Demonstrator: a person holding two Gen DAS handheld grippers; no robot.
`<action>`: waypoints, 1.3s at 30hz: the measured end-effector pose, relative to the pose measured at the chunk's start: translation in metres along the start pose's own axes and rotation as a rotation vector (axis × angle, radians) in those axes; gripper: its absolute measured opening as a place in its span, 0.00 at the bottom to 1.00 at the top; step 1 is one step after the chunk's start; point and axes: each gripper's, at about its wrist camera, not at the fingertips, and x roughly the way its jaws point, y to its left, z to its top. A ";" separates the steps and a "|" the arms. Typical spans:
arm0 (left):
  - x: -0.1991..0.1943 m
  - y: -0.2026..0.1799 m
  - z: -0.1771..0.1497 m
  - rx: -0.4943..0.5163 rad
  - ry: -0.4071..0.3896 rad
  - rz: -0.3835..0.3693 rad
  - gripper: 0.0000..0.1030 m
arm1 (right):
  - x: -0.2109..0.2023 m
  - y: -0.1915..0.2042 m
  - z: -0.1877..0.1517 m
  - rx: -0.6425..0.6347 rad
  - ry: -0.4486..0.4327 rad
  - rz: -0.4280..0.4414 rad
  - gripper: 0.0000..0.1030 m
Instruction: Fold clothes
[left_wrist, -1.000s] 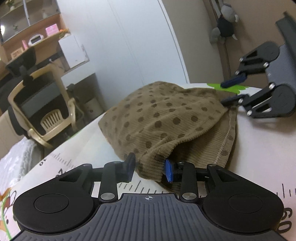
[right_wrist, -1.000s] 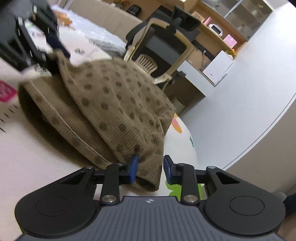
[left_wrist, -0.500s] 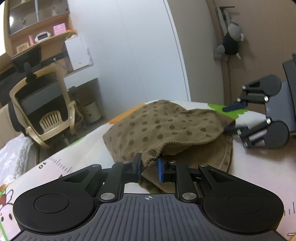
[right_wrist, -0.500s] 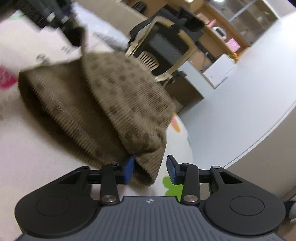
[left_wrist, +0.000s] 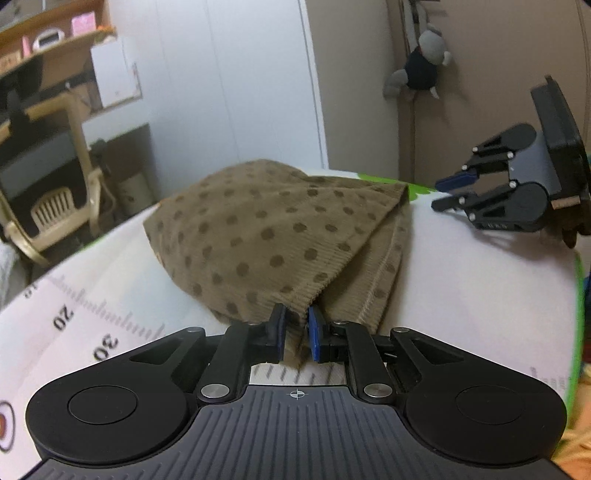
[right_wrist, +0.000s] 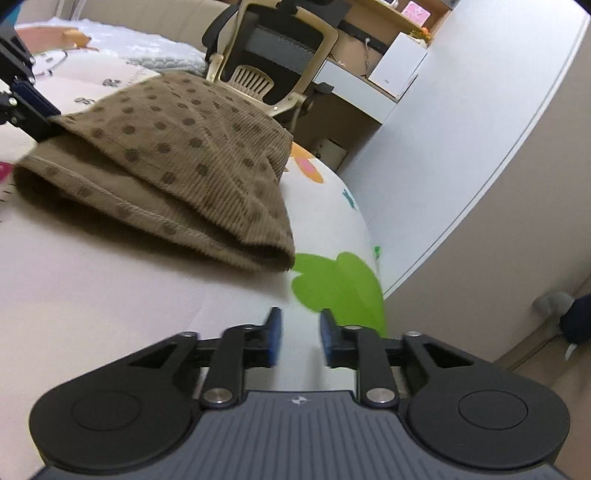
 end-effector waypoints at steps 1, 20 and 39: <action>-0.006 0.002 0.000 -0.007 0.001 -0.026 0.25 | -0.002 -0.005 0.005 0.036 -0.016 0.034 0.39; 0.035 0.027 0.015 -0.275 0.063 -0.309 0.75 | 0.056 -0.050 0.061 0.421 -0.074 0.292 0.64; 0.109 0.150 0.039 -0.670 0.094 0.011 0.99 | 0.088 0.027 0.080 0.403 0.102 0.454 1.00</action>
